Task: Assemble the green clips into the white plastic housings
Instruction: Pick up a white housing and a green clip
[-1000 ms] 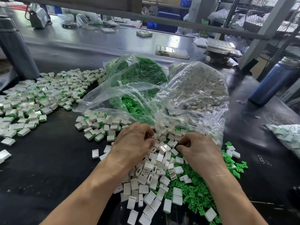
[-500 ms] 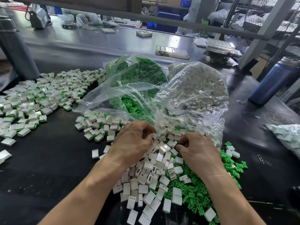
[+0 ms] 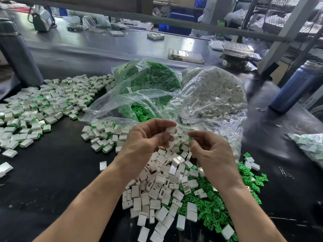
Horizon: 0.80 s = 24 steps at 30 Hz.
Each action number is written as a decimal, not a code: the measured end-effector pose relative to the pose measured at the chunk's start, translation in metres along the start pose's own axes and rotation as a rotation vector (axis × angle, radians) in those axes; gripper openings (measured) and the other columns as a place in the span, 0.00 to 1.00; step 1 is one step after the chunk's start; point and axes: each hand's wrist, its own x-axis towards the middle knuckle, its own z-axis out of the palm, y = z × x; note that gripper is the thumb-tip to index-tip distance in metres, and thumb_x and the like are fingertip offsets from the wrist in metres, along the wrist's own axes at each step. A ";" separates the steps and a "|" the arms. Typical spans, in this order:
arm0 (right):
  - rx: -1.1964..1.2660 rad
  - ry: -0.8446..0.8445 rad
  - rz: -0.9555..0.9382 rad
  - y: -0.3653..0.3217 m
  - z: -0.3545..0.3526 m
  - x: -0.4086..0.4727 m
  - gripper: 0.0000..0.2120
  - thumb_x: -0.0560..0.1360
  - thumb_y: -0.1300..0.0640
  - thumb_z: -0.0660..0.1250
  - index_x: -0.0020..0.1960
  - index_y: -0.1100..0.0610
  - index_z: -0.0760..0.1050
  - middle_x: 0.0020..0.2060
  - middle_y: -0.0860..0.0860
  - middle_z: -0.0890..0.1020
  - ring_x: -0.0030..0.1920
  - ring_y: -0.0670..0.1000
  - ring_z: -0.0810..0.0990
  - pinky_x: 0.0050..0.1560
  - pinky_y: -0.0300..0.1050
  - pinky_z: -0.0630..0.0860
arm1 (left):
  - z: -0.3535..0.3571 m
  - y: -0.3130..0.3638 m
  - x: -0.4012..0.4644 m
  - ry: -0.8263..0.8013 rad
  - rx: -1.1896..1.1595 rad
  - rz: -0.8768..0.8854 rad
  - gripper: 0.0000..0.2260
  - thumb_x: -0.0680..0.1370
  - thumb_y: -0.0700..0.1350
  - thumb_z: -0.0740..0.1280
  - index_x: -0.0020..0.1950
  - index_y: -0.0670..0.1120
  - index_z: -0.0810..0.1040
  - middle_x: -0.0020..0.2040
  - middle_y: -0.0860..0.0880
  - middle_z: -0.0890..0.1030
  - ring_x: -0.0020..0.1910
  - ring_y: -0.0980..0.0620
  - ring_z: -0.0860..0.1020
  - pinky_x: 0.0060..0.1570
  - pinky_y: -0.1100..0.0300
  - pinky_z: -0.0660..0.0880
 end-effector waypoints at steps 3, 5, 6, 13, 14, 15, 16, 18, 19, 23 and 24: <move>0.164 -0.041 -0.018 -0.006 0.000 -0.003 0.09 0.79 0.62 0.71 0.55 0.51 0.84 0.43 0.50 0.87 0.41 0.48 0.86 0.38 0.39 0.82 | 0.001 0.000 0.001 -0.032 -0.104 0.023 0.10 0.75 0.40 0.71 0.56 0.44 0.83 0.55 0.40 0.86 0.50 0.46 0.84 0.50 0.56 0.82; 0.260 -0.059 -0.026 -0.009 0.000 -0.005 0.07 0.78 0.61 0.72 0.54 0.54 0.85 0.44 0.51 0.88 0.42 0.49 0.86 0.38 0.39 0.82 | 0.000 0.000 0.000 -0.053 -0.098 0.035 0.11 0.75 0.40 0.70 0.56 0.44 0.83 0.56 0.40 0.86 0.51 0.44 0.84 0.51 0.55 0.83; 0.287 -0.064 -0.030 -0.010 0.000 -0.005 0.07 0.77 0.59 0.73 0.54 0.53 0.85 0.43 0.52 0.87 0.40 0.49 0.85 0.38 0.39 0.81 | 0.001 0.000 0.000 -0.057 -0.089 0.038 0.11 0.74 0.40 0.71 0.56 0.44 0.82 0.55 0.40 0.86 0.51 0.44 0.84 0.50 0.55 0.83; 0.561 -0.089 0.013 -0.014 0.001 -0.005 0.10 0.71 0.56 0.76 0.51 0.56 0.86 0.38 0.57 0.84 0.34 0.54 0.80 0.33 0.45 0.78 | 0.005 -0.003 -0.002 -0.013 0.141 0.063 0.10 0.76 0.39 0.74 0.56 0.48 0.83 0.49 0.51 0.87 0.47 0.54 0.85 0.47 0.64 0.81; 0.603 -0.100 0.021 -0.015 0.002 -0.005 0.11 0.70 0.56 0.77 0.51 0.57 0.86 0.39 0.59 0.85 0.35 0.54 0.81 0.34 0.45 0.78 | 0.006 -0.004 -0.003 -0.013 0.180 0.062 0.10 0.77 0.39 0.74 0.57 0.48 0.84 0.49 0.50 0.87 0.48 0.54 0.85 0.48 0.64 0.80; 0.633 -0.111 0.024 -0.015 0.004 -0.005 0.12 0.68 0.56 0.77 0.50 0.57 0.86 0.40 0.60 0.85 0.36 0.54 0.82 0.34 0.45 0.79 | 0.006 -0.004 -0.003 -0.018 0.196 0.059 0.10 0.77 0.39 0.75 0.57 0.48 0.84 0.49 0.50 0.87 0.48 0.53 0.85 0.48 0.64 0.80; 0.651 -0.121 0.025 -0.015 0.006 -0.005 0.12 0.68 0.56 0.78 0.50 0.58 0.86 0.41 0.61 0.85 0.37 0.54 0.83 0.34 0.44 0.79 | 0.008 -0.004 -0.004 -0.025 0.196 0.057 0.10 0.76 0.40 0.75 0.57 0.48 0.84 0.49 0.49 0.87 0.49 0.52 0.85 0.49 0.64 0.80; 0.674 -0.145 0.024 -0.015 0.009 -0.006 0.10 0.68 0.57 0.77 0.49 0.58 0.86 0.41 0.61 0.85 0.37 0.54 0.83 0.34 0.43 0.80 | 0.011 -0.004 -0.005 -0.031 0.180 0.064 0.12 0.74 0.42 0.76 0.57 0.47 0.84 0.49 0.48 0.87 0.49 0.51 0.86 0.49 0.64 0.80; 0.687 -0.154 0.027 -0.015 0.010 -0.006 0.09 0.69 0.58 0.76 0.48 0.58 0.86 0.41 0.61 0.86 0.37 0.53 0.83 0.34 0.42 0.80 | 0.013 -0.003 -0.005 -0.026 0.172 0.070 0.13 0.73 0.43 0.76 0.57 0.46 0.84 0.50 0.49 0.87 0.50 0.51 0.86 0.49 0.63 0.80; 0.726 -0.163 0.041 -0.015 0.012 -0.006 0.06 0.70 0.60 0.75 0.47 0.58 0.87 0.40 0.61 0.84 0.36 0.53 0.83 0.34 0.42 0.80 | 0.013 -0.004 -0.005 0.008 0.156 0.088 0.10 0.74 0.44 0.76 0.54 0.49 0.86 0.50 0.49 0.88 0.50 0.49 0.86 0.48 0.61 0.81; 0.721 -0.159 0.036 -0.015 0.013 -0.007 0.07 0.70 0.59 0.76 0.47 0.59 0.86 0.40 0.61 0.84 0.37 0.54 0.83 0.34 0.42 0.80 | 0.013 -0.005 -0.005 0.006 0.146 0.089 0.09 0.74 0.43 0.76 0.54 0.50 0.86 0.50 0.48 0.88 0.49 0.48 0.86 0.46 0.60 0.82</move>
